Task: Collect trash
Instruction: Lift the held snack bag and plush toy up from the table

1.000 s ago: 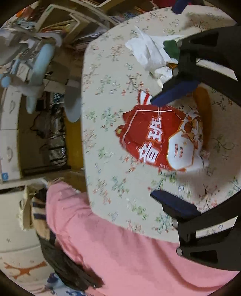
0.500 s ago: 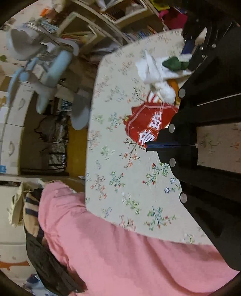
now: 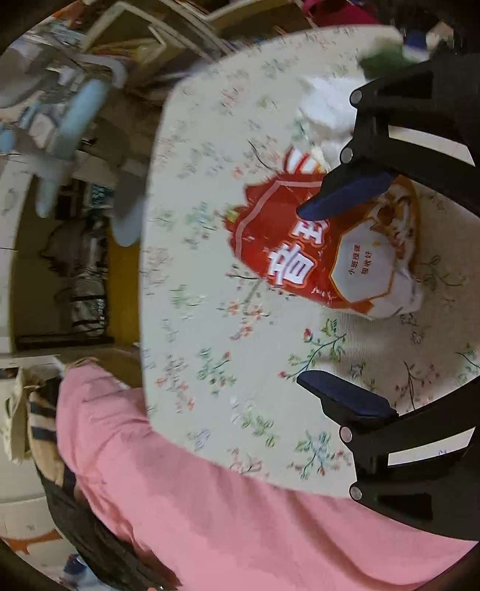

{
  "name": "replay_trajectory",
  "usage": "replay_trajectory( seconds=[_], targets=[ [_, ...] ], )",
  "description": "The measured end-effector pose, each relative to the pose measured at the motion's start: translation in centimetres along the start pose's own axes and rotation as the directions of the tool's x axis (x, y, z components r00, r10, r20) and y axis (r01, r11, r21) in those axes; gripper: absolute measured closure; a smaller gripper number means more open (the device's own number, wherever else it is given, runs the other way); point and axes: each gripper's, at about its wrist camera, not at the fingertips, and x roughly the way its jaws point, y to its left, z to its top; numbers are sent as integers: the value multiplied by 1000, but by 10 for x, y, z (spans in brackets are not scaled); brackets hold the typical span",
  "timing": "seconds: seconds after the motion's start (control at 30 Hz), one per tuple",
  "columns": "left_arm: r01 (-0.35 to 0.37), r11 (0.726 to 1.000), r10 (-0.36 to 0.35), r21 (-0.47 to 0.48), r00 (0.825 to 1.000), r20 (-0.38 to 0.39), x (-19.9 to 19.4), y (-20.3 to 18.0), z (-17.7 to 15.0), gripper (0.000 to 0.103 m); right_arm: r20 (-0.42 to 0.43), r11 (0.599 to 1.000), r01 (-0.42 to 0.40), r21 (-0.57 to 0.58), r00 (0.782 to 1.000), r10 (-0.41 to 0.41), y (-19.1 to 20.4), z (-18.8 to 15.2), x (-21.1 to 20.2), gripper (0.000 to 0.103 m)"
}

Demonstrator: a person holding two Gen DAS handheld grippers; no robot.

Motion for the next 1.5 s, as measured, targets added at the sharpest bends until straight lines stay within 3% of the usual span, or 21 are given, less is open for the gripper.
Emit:
replay_trajectory(
  seconds=[0.03,0.1,0.13,0.2,0.4,0.5,0.57,0.73,0.83,1.0,1.07,1.13,1.33,1.43,1.5],
  targets=[
    [-10,1000,10,7,1000,-12,7,-3,-2,25,11,1000,-12,8,1000,11,-1,2,-4,72],
    [25,1000,-25,8,1000,-17,11,-4,-5,64,35,998,-53,39,998,52,-5,4,-12,72],
    [49,999,-49,2,999,-18,10,-5,-4,67,48,996,-72,53,996,70,-8,5,-16,72],
    [74,997,-74,5,997,30,-7,-4,-3,86,78,991,-117,66,991,112,-9,6,-22,72],
    [98,994,-85,-51,974,209,-81,10,-10,90,124,964,-229,132,969,213,-15,0,-35,71],
    [98,994,-84,-42,962,259,-114,11,-22,90,110,961,-231,151,970,215,-17,-5,-38,65],
    [92,995,-79,-32,959,274,-131,10,-32,90,77,972,-187,145,981,177,-16,-13,-36,65],
    [95,994,-80,-47,961,265,-158,13,-71,90,-15,999,-26,46,1000,26,-9,-26,-29,64],
    [98,994,-83,-49,966,245,-165,13,-94,90,-72,1000,4,4,997,-4,-6,-34,-24,64],
    [88,995,-77,-39,972,223,-167,9,-117,90,-69,999,38,-17,997,-39,-13,-38,-26,65],
    [85,996,-76,-31,972,223,-168,9,-119,90,-33,1000,-7,6,999,7,-13,-35,-29,64],
    [84,996,-77,-22,971,226,-168,5,-119,89,6,1000,-10,2,1000,10,-8,-32,-30,55],
    [87,996,-87,6,972,220,-165,-7,-117,89,-43,998,36,-48,998,-38,11,-29,11,55],
    [91,996,-93,20,972,214,-163,-9,-116,89,-51,988,91,-127,994,-98,21,-33,21,61],
    [95,995,-98,23,972,213,-163,-11,-116,89,-64,985,76,-153,994,-87,25,-32,21,70]
  ],
)
